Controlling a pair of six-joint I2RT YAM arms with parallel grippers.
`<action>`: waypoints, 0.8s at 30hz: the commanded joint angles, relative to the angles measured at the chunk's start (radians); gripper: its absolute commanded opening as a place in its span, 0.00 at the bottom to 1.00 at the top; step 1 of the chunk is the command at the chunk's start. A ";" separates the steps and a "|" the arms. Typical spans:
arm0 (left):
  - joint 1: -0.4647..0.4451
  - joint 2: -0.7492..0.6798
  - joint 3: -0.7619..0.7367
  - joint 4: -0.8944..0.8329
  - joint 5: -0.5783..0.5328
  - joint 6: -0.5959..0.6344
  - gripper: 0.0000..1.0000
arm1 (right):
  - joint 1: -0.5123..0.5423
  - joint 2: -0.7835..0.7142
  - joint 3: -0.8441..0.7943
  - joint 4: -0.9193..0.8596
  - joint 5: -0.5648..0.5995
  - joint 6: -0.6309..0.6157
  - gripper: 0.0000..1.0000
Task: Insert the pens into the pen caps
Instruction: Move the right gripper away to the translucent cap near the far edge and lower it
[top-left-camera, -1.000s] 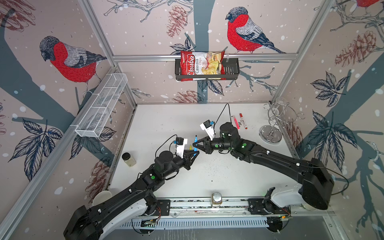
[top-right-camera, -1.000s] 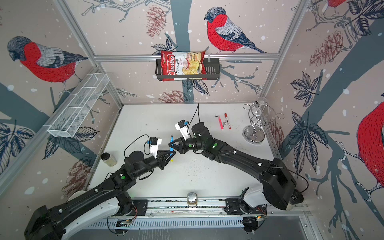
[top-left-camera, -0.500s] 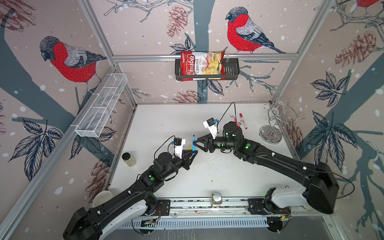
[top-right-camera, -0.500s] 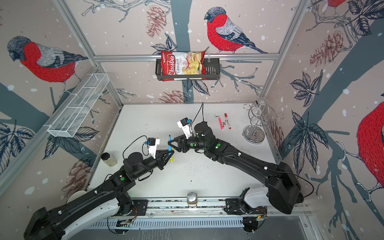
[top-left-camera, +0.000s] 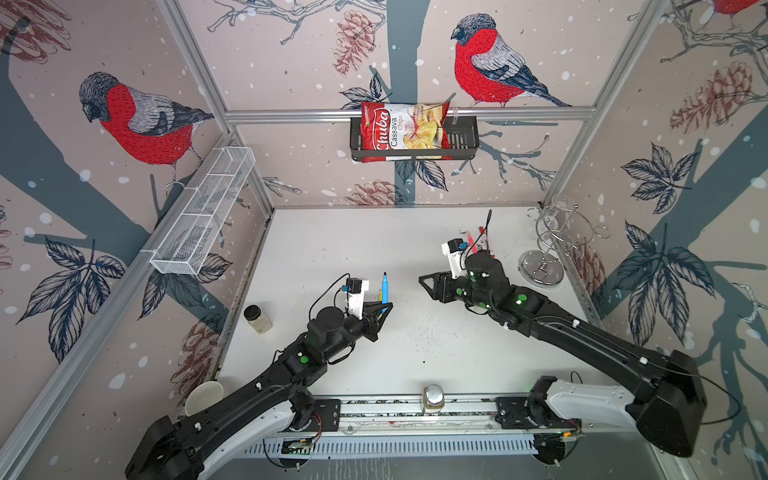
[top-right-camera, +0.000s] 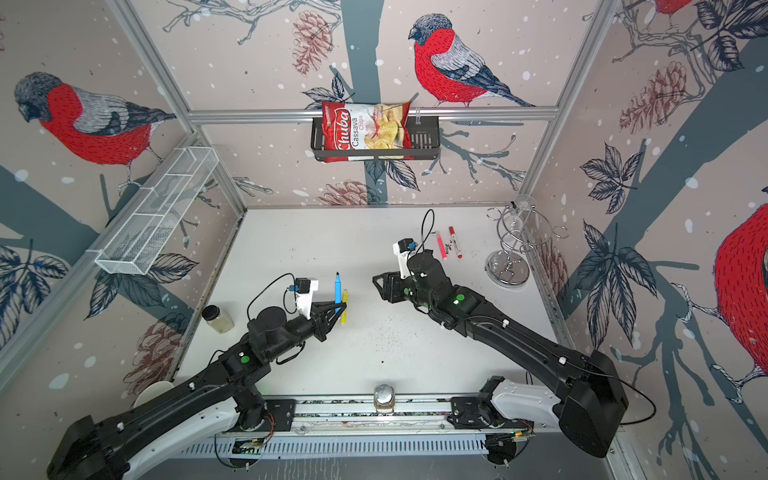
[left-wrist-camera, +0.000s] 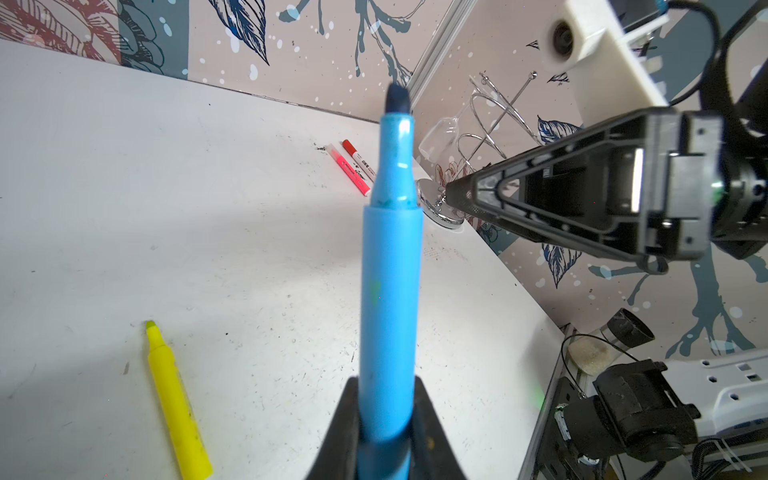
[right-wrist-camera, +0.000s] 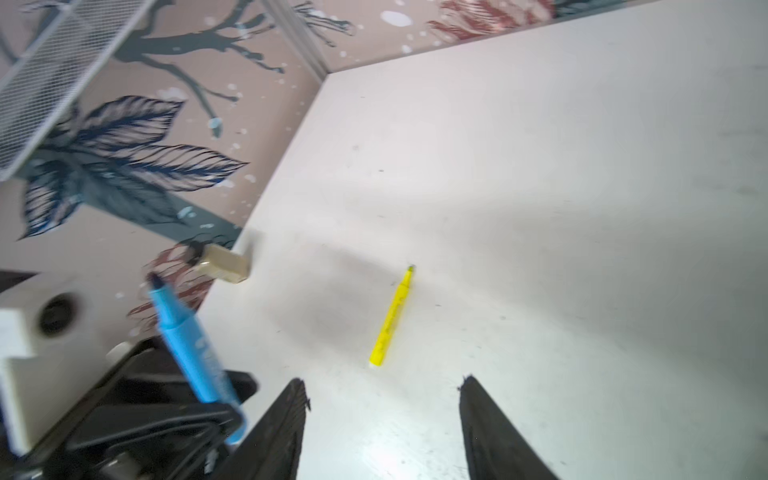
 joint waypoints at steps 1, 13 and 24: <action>0.002 0.009 0.008 0.018 -0.011 0.017 0.00 | -0.069 0.000 -0.010 -0.116 0.087 0.062 0.60; 0.001 -0.008 -0.005 0.003 -0.020 0.012 0.00 | -0.237 0.138 -0.016 -0.270 0.100 0.119 0.58; 0.001 0.010 0.003 0.007 -0.010 0.014 0.00 | -0.258 0.242 -0.022 -0.268 0.095 0.129 0.60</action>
